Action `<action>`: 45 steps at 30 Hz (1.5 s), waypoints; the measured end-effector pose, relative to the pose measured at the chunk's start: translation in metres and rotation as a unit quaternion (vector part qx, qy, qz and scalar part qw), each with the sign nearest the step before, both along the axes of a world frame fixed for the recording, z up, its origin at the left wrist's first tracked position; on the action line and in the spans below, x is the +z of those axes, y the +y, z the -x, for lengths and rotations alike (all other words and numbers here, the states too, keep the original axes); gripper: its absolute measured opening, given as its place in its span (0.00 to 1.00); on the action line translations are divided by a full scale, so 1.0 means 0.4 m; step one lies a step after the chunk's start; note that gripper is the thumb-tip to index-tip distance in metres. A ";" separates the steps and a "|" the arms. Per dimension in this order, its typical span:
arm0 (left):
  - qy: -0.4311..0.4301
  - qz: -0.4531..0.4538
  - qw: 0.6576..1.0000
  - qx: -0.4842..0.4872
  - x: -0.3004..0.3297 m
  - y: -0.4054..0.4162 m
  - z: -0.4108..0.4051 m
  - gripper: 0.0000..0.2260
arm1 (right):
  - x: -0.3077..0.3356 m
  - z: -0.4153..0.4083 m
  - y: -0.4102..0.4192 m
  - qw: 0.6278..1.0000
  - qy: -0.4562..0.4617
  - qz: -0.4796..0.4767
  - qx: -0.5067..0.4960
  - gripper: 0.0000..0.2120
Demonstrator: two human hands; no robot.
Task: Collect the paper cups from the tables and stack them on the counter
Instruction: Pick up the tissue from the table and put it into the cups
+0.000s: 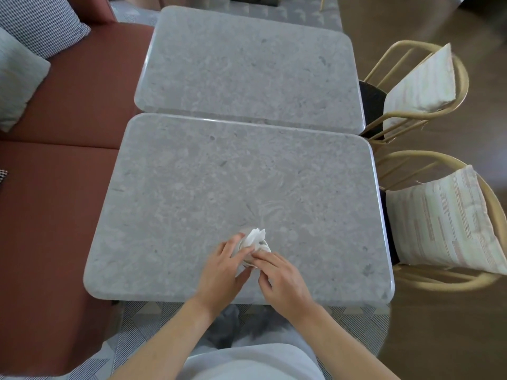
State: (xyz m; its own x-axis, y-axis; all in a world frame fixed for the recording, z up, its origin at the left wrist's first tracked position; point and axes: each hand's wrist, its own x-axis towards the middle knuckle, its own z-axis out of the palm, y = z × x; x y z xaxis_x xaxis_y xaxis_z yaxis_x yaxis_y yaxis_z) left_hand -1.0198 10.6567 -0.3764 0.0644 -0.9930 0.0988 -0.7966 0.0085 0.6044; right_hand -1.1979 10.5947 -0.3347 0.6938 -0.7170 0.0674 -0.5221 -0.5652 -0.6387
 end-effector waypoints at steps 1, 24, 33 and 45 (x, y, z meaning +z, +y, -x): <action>0.003 -0.004 1.000 -0.006 -0.003 0.000 0.000 0.23 | 0.000 0.003 0.001 1.000 -0.004 0.006 -0.003 0.19; -0.004 -0.021 0.999 -0.025 0.007 0.030 0.011 0.24 | -0.030 -0.001 -0.021 0.992 0.087 0.067 -0.063 0.03; -0.021 -0.090 0.996 -0.014 0.012 0.018 0.027 0.20 | -0.016 0.036 -0.010 0.988 0.114 0.081 -0.071 0.05; -0.048 -0.144 0.988 -0.034 0.013 -0.013 0.030 0.21 | -0.024 0.045 -0.011 0.976 0.215 0.018 -0.038 0.18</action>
